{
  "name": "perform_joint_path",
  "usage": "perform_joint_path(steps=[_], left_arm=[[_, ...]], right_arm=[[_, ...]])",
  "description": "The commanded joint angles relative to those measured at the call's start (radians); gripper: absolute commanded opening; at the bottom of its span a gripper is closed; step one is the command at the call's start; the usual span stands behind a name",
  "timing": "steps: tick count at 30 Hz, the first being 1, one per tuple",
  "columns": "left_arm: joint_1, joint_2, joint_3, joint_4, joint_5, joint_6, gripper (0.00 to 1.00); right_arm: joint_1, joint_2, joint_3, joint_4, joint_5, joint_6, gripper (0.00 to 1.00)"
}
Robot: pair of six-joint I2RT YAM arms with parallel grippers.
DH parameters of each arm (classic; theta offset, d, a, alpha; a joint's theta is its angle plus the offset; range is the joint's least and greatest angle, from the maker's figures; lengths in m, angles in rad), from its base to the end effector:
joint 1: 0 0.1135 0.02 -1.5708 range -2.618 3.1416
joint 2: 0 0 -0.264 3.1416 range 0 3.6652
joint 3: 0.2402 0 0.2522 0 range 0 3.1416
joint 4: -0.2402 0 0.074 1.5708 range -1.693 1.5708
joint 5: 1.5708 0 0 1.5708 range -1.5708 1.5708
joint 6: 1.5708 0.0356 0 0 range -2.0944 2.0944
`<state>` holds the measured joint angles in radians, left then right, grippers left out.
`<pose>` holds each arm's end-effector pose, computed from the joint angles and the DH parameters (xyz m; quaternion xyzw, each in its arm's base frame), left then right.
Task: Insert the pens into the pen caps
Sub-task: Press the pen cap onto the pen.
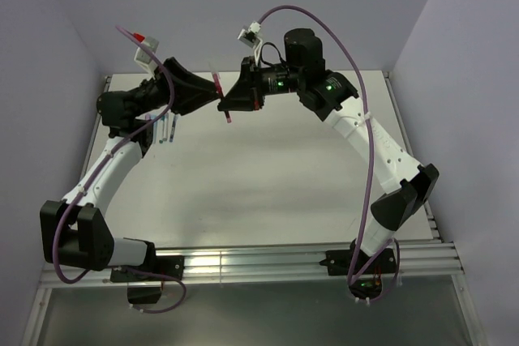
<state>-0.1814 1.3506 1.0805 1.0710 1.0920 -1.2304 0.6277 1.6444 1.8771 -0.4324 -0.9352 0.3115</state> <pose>0.2671 -0.0811 0.4285 0.2559 0.5188 -0.6622 0.4763 0.2723 0.2330 0.4728 -0.3906 0.6374 0.5669 0.3461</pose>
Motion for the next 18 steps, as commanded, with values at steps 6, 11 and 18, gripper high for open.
perform_joint_path(steps=[6,11,18], left_arm=[[-0.013,-0.028,-0.008,0.151,-0.047,-0.053,0.44],[-0.013,-0.022,-0.007,0.182,-0.060,-0.093,0.18],[-0.010,-0.015,0.004,0.163,-0.063,-0.127,0.00]], right_arm=[[0.023,-0.020,0.001,0.075,-0.010,0.034,0.00],[0.026,-0.018,-0.009,0.080,-0.024,0.031,0.00],[0.027,-0.024,-0.032,0.080,-0.016,0.024,0.14]])
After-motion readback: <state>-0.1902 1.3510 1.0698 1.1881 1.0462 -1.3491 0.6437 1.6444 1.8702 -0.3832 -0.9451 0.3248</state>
